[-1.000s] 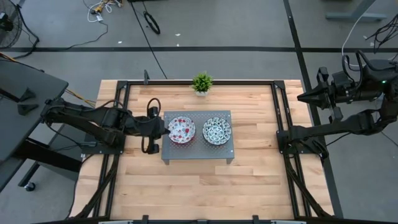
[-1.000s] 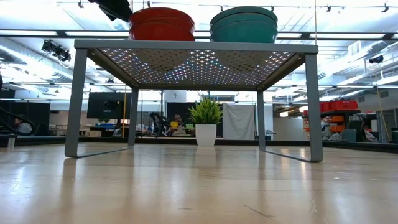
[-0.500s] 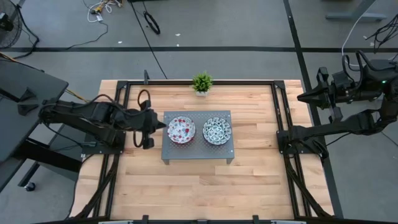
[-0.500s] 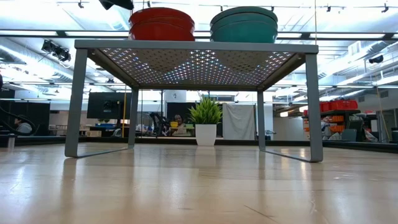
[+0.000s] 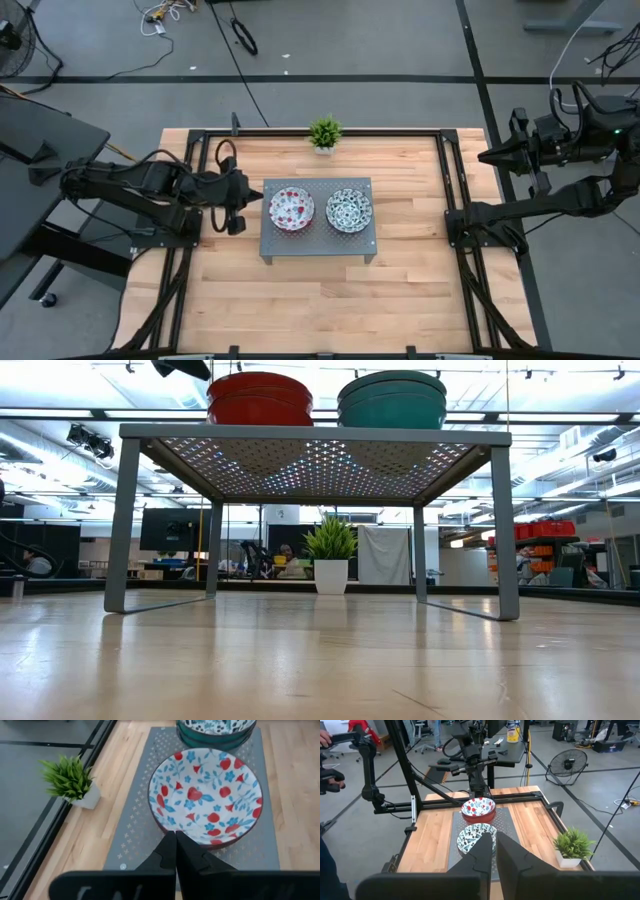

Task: Pick & Place Mini bowls
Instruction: Stack the red patterned bowl on the other red patterned bowls on the shelf

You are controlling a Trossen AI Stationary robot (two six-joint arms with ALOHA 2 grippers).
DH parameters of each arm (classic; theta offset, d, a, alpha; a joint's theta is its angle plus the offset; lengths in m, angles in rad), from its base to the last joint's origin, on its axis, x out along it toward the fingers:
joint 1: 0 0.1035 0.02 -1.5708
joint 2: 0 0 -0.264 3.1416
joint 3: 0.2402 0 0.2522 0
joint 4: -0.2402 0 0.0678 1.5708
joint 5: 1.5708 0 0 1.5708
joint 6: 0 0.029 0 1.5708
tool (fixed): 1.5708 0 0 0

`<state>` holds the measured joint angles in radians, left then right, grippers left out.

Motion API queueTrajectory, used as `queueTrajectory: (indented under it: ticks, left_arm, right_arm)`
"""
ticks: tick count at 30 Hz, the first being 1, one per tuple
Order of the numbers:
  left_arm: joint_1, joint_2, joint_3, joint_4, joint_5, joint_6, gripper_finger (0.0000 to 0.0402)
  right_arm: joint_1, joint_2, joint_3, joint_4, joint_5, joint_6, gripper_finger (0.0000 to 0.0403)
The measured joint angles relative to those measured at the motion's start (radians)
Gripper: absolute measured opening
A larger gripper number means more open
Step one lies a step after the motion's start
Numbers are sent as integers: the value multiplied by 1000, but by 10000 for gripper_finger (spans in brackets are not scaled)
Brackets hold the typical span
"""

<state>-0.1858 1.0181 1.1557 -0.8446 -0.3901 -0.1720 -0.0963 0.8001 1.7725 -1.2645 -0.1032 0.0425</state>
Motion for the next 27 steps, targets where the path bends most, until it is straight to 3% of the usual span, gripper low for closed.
queueTrajectory:
  ticks: [18, 27]
  left_arm:
    - [23, 109, 3, 274, 59, 87, 0]
    - [27, 115, 0, 269, 72, 109, 0]
  right_arm:
    - [0, 0, 0, 0, 0, 0, 29]
    - [0, 0, 0, 0, 0, 0, 29]
